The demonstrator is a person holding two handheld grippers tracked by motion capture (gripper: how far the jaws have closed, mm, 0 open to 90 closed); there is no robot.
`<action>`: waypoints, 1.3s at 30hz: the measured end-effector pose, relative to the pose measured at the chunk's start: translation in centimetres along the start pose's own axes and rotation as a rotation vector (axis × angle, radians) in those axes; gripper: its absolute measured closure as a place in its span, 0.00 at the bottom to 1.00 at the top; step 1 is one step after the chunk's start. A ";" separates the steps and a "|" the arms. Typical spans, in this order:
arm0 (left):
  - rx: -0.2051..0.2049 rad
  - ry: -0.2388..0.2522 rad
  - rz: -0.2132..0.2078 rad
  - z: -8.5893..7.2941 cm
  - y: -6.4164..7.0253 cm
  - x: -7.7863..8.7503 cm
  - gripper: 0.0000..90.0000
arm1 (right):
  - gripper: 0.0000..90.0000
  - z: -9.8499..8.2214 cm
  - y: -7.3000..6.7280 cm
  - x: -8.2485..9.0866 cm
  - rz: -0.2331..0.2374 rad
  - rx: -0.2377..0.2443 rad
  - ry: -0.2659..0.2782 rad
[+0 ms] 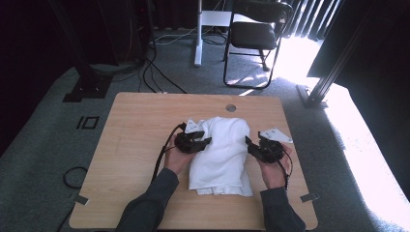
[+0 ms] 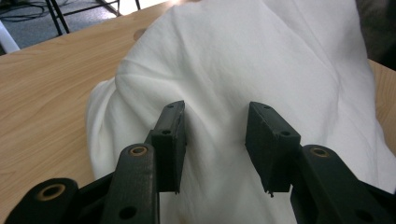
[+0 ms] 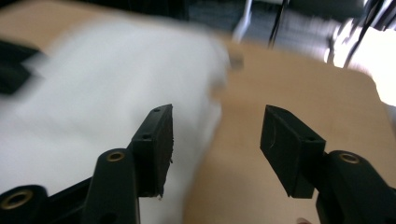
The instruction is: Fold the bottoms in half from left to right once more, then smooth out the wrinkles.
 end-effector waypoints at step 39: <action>0.080 -0.033 -0.048 -3.2 -1.4 -3.9 0.66 | 0.40 -0.9 -5.7 -5.4 0.113 0.126 -0.079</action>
Point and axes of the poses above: each handheld gripper's, and its own axes: x roughly backward along the jaws, z roughly out of its top, y roughly to its right, the point moved 3 cm from there along -x, roughly forward along the jaws, and after that the axes turned 15 degrees about -z, right-handed, at the moved point
